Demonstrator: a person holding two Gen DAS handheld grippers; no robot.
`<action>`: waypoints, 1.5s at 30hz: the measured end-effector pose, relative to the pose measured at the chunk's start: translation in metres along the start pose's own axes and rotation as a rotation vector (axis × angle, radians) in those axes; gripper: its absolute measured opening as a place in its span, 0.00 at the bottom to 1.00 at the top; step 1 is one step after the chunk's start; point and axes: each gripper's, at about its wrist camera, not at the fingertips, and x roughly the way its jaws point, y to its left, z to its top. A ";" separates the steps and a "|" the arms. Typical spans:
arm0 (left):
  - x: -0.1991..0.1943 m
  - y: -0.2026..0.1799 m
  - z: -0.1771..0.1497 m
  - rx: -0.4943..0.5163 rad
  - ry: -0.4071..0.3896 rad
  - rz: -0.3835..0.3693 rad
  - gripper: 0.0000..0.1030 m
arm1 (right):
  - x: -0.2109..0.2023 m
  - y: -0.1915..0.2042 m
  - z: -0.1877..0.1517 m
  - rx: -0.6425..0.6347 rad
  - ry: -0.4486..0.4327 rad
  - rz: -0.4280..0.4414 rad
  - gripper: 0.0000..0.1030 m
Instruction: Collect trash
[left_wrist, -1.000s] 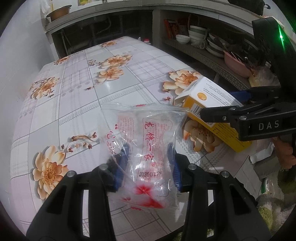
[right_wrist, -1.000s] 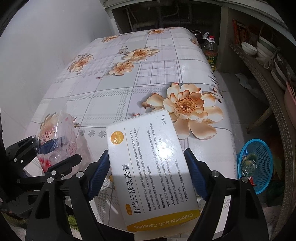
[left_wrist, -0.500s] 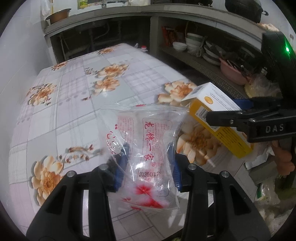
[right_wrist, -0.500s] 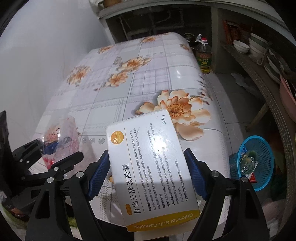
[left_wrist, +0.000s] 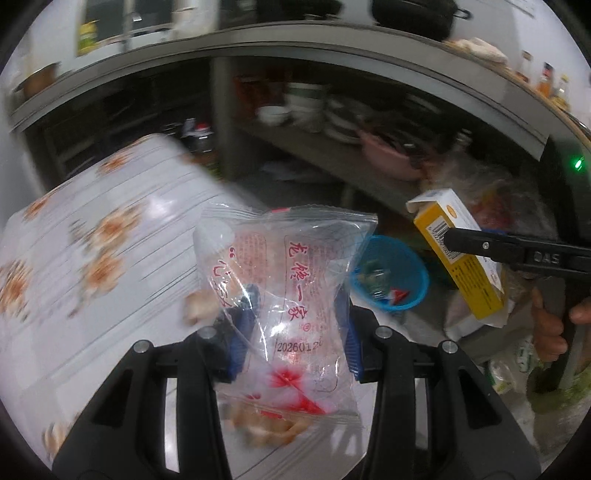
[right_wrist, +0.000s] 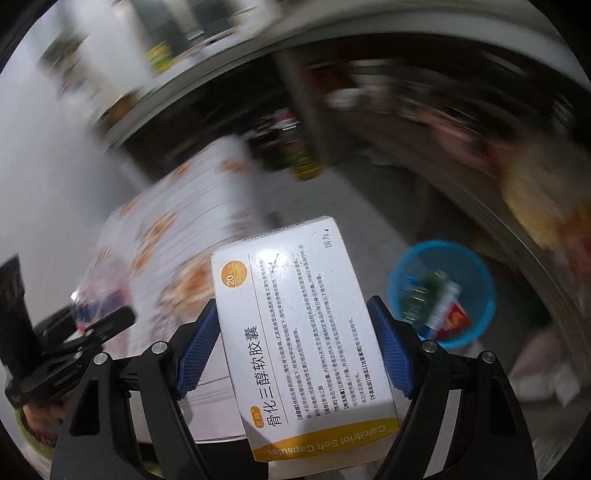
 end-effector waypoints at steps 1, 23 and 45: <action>0.008 -0.009 0.008 0.017 0.006 -0.026 0.39 | 0.000 -0.017 0.000 0.047 0.000 -0.014 0.75; 0.180 -0.094 0.072 0.032 0.294 -0.219 0.39 | 0.212 -0.266 -0.021 0.588 0.156 -0.253 0.76; 0.324 -0.202 0.108 -0.096 0.457 -0.308 0.78 | 0.097 -0.257 -0.105 0.575 0.095 -0.240 0.76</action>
